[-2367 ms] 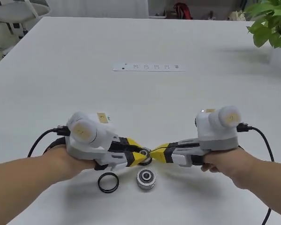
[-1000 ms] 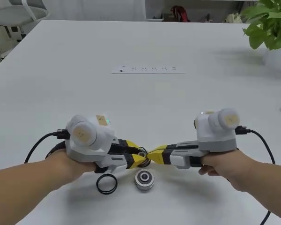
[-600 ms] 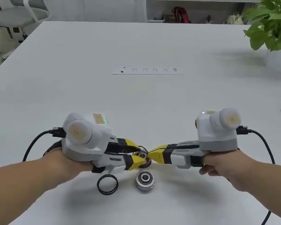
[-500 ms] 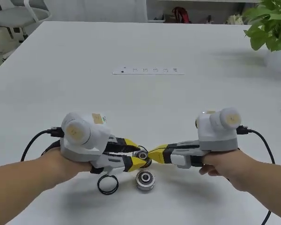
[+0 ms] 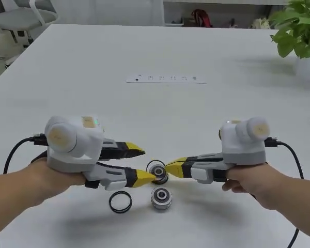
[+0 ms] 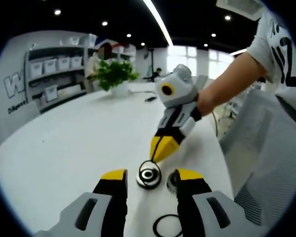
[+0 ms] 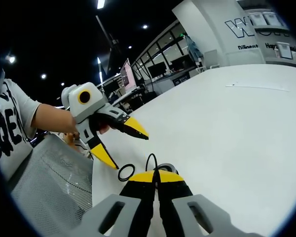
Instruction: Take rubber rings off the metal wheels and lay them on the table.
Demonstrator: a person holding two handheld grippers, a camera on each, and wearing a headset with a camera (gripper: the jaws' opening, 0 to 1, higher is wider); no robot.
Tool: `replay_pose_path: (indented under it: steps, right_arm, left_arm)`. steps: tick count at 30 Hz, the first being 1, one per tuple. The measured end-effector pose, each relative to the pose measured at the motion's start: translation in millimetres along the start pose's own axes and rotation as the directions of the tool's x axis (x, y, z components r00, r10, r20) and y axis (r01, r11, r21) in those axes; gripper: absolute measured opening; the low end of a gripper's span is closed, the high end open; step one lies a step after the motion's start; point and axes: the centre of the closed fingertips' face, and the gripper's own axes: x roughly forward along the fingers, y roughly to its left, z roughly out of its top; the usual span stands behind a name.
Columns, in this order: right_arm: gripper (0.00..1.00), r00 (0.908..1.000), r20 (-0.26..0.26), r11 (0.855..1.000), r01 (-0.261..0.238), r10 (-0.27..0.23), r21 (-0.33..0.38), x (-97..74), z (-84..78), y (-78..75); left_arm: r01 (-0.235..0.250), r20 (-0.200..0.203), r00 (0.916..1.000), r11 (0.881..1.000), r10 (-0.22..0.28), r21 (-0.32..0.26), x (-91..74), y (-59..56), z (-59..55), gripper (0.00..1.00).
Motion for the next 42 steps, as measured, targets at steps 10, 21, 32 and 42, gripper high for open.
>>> replay_pose_path:
  steps: [10,21,32,42]
  right_arm:
    - [0.0,0.9998,0.009,1.0,-0.017,0.017,0.002,0.1,5.1,5.9]
    - [0.0,0.9982,-0.005,0.998,-0.06,0.06,0.003,11.1,4.2,19.8]
    - [0.0,0.9945,-0.031,0.995,-0.1,0.101,0.009,23.4,0.2,33.8]
    - [0.0,0.9898,-0.06,0.991,-0.129,0.13,0.023,39.4,-5.5,46.1]
  left_arm:
    - [0.004,0.002,1.0,1.0,-0.004,0.01,-21.3,-8.3,-1.4,0.48]
    - [0.0,-0.007,1.0,1.0,0.0,-0.001,-40.8,-12.4,-11.0,0.59]
    - [-0.004,-0.008,1.0,1.0,0.004,-0.015,-50.4,-15.0,-17.7,0.63]
    - [-0.015,-0.022,0.9996,1.0,0.014,-0.02,-56.6,-14.5,-26.6,0.63]
